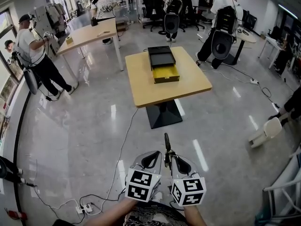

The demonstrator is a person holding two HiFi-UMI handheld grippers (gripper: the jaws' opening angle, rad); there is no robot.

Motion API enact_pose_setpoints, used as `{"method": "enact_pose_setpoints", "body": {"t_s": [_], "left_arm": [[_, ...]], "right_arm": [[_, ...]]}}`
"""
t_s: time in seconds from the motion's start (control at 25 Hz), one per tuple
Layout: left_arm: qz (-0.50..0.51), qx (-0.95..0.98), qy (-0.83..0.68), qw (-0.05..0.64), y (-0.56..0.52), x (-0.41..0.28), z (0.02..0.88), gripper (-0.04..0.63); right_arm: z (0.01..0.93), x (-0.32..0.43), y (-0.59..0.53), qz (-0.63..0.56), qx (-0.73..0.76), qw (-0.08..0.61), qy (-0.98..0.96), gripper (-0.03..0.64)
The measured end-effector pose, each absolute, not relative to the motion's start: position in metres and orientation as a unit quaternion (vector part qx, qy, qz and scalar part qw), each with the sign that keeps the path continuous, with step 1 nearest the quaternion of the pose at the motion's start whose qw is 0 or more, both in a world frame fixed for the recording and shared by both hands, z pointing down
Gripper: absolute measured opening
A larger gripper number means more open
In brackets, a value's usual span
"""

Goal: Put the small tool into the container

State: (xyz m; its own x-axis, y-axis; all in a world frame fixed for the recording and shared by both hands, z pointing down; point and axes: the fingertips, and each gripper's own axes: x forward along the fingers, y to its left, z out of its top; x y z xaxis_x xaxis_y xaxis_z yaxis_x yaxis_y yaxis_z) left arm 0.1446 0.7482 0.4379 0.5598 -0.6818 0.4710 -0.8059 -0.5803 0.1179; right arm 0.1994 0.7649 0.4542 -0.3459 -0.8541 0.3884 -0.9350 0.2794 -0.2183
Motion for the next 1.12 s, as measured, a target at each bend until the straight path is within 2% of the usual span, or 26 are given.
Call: {"method": "enact_pose_setpoints", "body": {"t_s": [0.16, 0.28, 0.64, 1.12], "left_arm": [[0.192, 0.868, -0.427, 0.163, 0.709, 0.172, 0.44, 0.006], [0.192, 0.869, -0.424, 0.168, 0.67, 0.162, 0.451, 0.006], [0.189, 0.874, -0.412, 0.174, 0.471, 0.061, 0.47, 0.006], [0.183, 0.887, -0.388, 0.172, 0.187, -0.134, 0.445, 0.006]], "right_arm": [[0.457, 0.224, 0.726, 0.208, 0.561, 0.1, -0.795, 0.009], [0.468, 0.214, 0.686, 0.21, 0.562, 0.105, -0.793, 0.009], [0.487, 0.115, 0.491, 0.213, 0.574, 0.115, -0.782, 0.009], [0.459, -0.079, 0.212, 0.206, 0.597, 0.119, -0.766, 0.009]]}}
